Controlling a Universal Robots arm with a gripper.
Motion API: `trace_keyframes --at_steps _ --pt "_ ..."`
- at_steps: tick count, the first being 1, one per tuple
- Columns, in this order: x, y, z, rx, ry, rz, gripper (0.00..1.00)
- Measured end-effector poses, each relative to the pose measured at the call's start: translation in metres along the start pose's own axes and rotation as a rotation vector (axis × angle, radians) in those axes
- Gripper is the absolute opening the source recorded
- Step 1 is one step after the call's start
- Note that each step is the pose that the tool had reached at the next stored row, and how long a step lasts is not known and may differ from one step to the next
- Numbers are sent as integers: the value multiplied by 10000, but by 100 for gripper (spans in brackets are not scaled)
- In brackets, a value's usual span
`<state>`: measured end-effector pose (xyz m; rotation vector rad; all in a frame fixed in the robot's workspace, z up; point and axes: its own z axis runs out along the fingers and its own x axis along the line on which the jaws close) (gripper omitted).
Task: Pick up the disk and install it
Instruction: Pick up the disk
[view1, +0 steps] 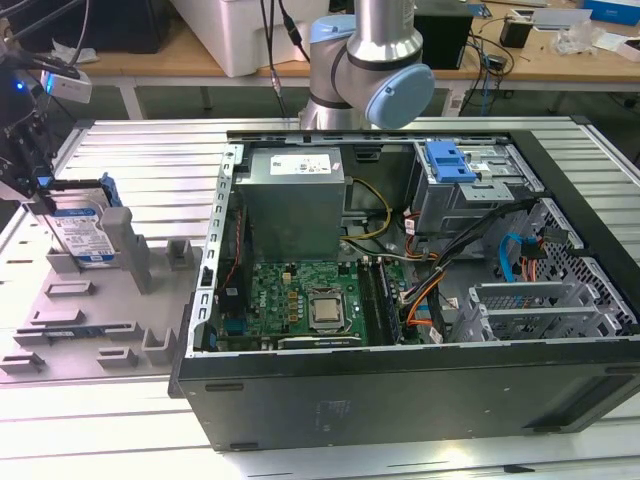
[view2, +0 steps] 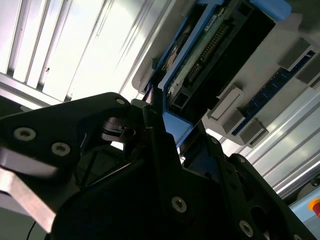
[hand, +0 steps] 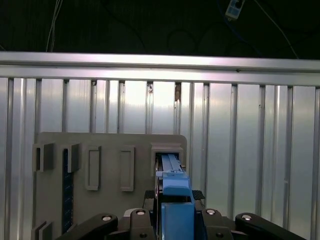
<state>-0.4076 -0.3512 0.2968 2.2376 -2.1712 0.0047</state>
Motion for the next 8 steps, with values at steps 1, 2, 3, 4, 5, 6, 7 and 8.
trace_keyframes --at_steps 1,2,3,4,5,6,7,8 --pt "0 0 0 0 0 0 37" --pt "0 0 0 -1 0 0 37" --pt "0 0 0 0 0 0 37" --pt "0 0 0 -1 1 0 37" --pt "0 0 0 -1 0 1 37" --pt "0 0 0 -1 0 1 37" --pt "0 0 0 0 0 1 37" --pt "0 0 0 0 0 1 37"
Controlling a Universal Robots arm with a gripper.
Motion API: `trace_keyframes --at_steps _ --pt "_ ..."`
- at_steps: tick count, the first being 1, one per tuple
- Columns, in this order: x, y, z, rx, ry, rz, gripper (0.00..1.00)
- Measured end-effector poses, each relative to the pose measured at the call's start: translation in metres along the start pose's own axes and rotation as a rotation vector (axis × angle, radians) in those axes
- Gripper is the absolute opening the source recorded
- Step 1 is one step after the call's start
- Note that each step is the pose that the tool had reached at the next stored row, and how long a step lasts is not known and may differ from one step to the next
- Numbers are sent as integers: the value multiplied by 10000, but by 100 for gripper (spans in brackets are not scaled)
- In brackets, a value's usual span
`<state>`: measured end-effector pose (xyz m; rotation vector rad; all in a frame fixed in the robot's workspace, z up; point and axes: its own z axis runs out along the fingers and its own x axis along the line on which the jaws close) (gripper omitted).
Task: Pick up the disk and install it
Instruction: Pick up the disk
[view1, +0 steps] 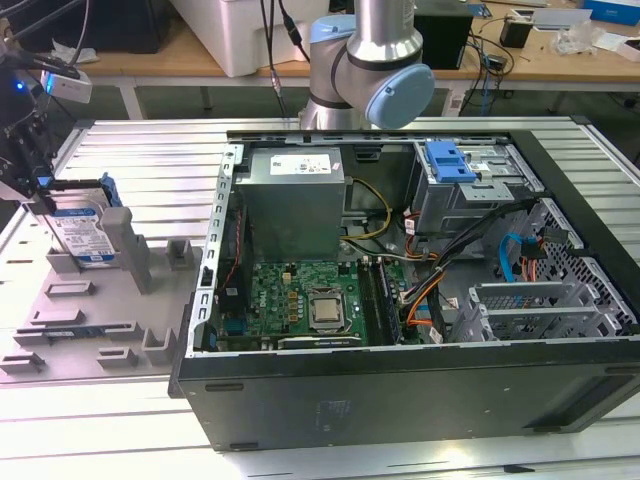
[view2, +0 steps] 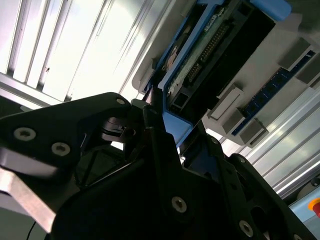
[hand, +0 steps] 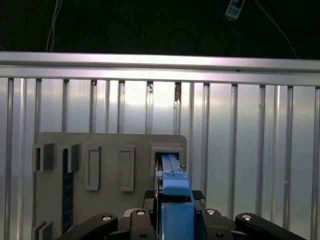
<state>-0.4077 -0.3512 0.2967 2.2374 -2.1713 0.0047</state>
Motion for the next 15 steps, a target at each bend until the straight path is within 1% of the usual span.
trace_keyframes --at_steps 6,15 --pt "0 -1 -5 9 -1 0 37" --pt "2 1 -108 1 18 0 37"
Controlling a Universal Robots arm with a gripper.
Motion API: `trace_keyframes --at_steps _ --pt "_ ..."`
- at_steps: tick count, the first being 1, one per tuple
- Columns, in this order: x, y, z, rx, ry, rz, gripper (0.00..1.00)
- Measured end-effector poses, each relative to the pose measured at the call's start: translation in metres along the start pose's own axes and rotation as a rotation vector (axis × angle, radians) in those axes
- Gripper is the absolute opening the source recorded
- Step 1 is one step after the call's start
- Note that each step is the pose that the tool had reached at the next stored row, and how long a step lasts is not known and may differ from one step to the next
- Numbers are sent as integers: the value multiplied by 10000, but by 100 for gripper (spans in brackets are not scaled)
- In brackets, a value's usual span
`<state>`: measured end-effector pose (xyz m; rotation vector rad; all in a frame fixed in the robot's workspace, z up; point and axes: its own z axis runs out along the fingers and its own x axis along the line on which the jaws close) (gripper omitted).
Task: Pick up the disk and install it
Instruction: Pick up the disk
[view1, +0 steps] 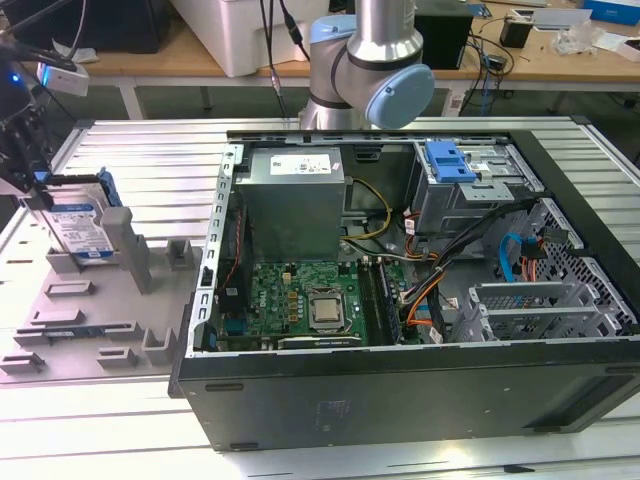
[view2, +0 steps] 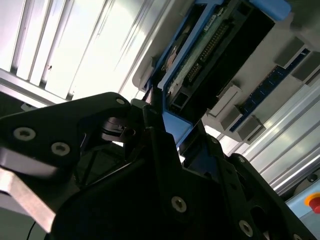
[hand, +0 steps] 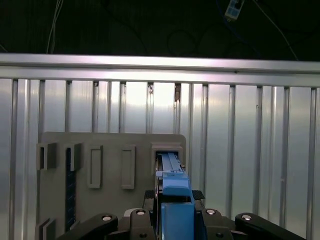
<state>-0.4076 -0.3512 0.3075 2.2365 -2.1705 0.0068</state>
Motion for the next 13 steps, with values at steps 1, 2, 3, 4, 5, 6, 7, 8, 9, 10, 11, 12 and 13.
trace_keyframes --at_steps 1,2,3,4,5,6,7,8,9,10,11,12,13 --pt "0 0 -12 -1 3 0 37" --pt "1 0 -26 -1 6 0 37" --pt "1 1 -45 -1 10 -1 37" --pt "2 1 -61 0 13 0 37" --pt "2 1 -83 -1 17 0 37" --pt "2 2 -99 -1 20 1 37" --pt "3 2 -125 -1 23 0 37" --pt "3 2 -153 -1 28 0 37" --pt "4 3 -169 -1 30 0 37" --pt "4 3 -184 -1 33 1 37" --pt "4 3 -199 -2 35 0 37" --pt "4 3 -216 -1 38 0 37" --pt "5 4 -238 -2 41 1 37"
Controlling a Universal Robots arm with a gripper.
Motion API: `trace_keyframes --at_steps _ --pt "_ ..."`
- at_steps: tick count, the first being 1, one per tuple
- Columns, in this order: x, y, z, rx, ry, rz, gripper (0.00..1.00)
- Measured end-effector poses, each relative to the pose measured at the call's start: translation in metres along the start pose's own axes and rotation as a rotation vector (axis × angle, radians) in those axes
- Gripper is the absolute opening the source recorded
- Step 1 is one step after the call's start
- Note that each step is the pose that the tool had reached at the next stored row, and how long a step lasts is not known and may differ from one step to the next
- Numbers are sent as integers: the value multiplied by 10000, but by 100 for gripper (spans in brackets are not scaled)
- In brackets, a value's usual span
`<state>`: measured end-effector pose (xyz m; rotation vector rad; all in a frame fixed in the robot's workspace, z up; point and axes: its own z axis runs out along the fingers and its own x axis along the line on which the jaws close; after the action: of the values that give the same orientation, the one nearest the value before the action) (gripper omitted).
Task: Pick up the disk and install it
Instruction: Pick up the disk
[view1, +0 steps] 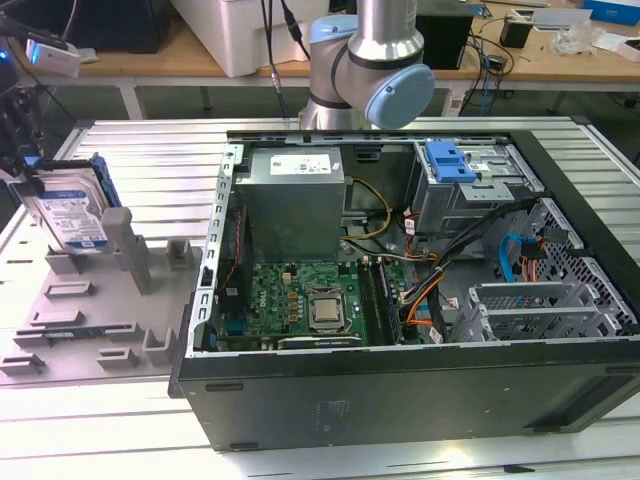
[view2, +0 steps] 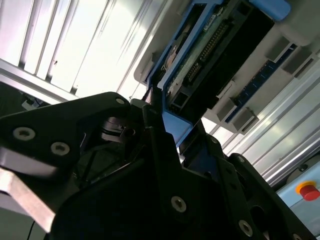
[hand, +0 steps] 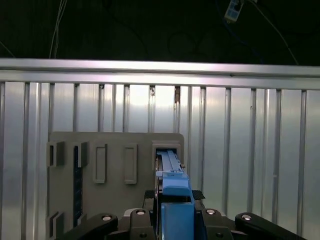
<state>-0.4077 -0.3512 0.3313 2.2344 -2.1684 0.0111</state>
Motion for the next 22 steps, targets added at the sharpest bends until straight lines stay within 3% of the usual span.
trace_keyframes --at_steps 9,15,22 --pt "4 2 -171 0 12 0 37" --pt "8 5 -370 -1 46 1 37" --pt "9 9 -649 -4 154 3 37"
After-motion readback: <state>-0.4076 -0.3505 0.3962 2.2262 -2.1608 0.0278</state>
